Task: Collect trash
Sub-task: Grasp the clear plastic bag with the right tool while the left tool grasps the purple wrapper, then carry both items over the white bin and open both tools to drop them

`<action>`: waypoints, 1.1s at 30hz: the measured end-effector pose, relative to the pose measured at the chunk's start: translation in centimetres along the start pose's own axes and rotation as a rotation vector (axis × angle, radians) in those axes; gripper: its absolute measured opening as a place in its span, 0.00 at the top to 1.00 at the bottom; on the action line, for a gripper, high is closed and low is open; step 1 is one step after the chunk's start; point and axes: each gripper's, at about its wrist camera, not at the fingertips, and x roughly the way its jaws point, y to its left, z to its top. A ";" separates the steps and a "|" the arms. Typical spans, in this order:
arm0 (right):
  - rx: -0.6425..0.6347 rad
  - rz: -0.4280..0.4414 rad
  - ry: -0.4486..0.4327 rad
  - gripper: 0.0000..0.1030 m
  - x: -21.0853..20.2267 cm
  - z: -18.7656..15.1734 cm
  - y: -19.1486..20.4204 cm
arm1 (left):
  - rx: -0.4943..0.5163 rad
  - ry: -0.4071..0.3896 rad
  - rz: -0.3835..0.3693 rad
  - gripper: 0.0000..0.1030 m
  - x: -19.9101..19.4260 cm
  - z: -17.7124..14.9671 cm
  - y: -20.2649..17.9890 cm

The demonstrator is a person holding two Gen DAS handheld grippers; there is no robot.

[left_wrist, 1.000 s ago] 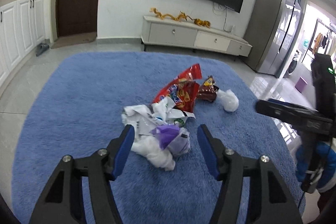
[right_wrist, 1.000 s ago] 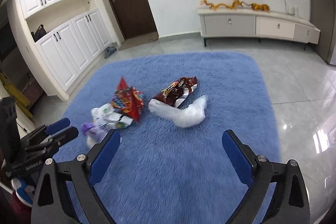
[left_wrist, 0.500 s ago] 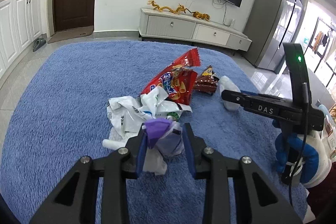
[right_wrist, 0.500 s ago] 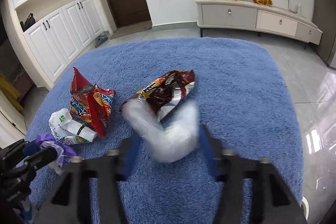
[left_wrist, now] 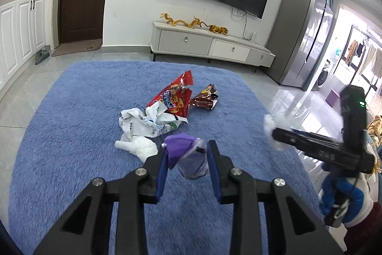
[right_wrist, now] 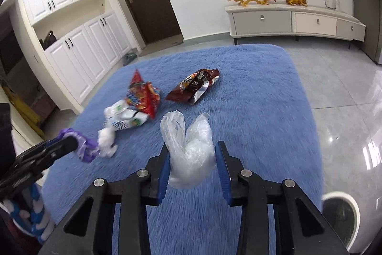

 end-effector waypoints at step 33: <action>0.352 -0.213 -0.218 0.65 -18.7 -10.6 -17.9 | 0.308 0.118 -0.255 0.71 3.9 1.7 -25.9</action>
